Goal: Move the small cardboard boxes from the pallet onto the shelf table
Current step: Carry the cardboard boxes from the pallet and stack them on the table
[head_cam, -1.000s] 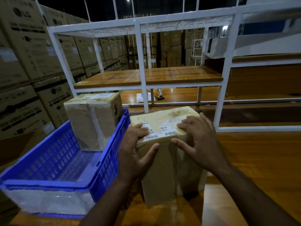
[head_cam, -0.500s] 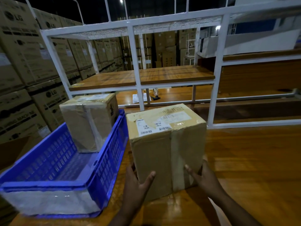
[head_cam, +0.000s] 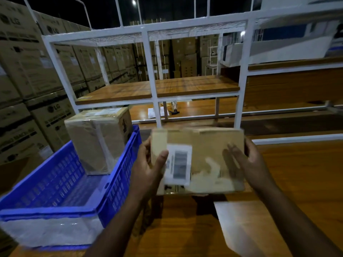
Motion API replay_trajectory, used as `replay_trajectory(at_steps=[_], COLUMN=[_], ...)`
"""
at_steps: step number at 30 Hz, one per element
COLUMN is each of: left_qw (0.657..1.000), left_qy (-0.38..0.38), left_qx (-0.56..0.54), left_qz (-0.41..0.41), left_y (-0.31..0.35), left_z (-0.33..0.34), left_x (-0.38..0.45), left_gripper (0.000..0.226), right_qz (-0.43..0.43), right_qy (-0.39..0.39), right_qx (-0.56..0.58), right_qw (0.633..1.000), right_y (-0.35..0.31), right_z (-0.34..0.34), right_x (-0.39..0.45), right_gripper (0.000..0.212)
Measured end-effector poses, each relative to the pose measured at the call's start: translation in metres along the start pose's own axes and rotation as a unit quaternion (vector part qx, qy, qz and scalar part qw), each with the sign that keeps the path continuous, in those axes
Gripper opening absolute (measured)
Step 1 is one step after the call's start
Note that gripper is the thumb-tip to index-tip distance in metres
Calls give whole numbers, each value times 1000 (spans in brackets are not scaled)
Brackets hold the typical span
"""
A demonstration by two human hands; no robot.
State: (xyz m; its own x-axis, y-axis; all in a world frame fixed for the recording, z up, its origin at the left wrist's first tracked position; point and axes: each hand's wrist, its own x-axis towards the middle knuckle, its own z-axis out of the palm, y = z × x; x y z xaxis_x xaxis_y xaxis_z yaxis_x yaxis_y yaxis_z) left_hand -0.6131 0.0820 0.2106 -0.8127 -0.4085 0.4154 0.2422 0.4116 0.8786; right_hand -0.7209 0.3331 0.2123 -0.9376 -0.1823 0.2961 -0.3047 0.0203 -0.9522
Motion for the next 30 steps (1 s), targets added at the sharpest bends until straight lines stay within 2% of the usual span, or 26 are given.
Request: replay_trajectory(at_steps=[1,4,6,13,19,23,26,30], left_qw=[1000,1000,1000,1000,999,998,991,989], left_qy=[-6,-21,-25,-22,-22,-38,-42,-18], left_qx=[3,-2,-5,1,6,-25,-106,-143], left_qz=[4,-4,-12,-20,-33,-43,-68,-39], left_y=[1,2,1,-4,-14,-12,-3,7], left_z=[0,3,5,6,5,-5,-11,-19], left_x=[1,-3,-7,-7,-15,-9,-2,8], left_gripper=[89,76,73,75,82,73,81,72], right_qz=[-4,-14,-19,-18,-28,-30,-4,33], right_qy=[-7,-31,-38,-26,-27,-8,27,28], right_qx=[4,-34,-63,-89,-94,-116,-64,39], right_qw=[1000,999,997,996,995,993,998,998], right_y=[-6,-13,-13,-8,-1,-1,-12,-35], right_z=[-2,-4,-4,2,10,8,4,-7], right_x=[1,5,7,4,0,1,2,8], right_gripper=[46,73,78,63,71,86,69,58])
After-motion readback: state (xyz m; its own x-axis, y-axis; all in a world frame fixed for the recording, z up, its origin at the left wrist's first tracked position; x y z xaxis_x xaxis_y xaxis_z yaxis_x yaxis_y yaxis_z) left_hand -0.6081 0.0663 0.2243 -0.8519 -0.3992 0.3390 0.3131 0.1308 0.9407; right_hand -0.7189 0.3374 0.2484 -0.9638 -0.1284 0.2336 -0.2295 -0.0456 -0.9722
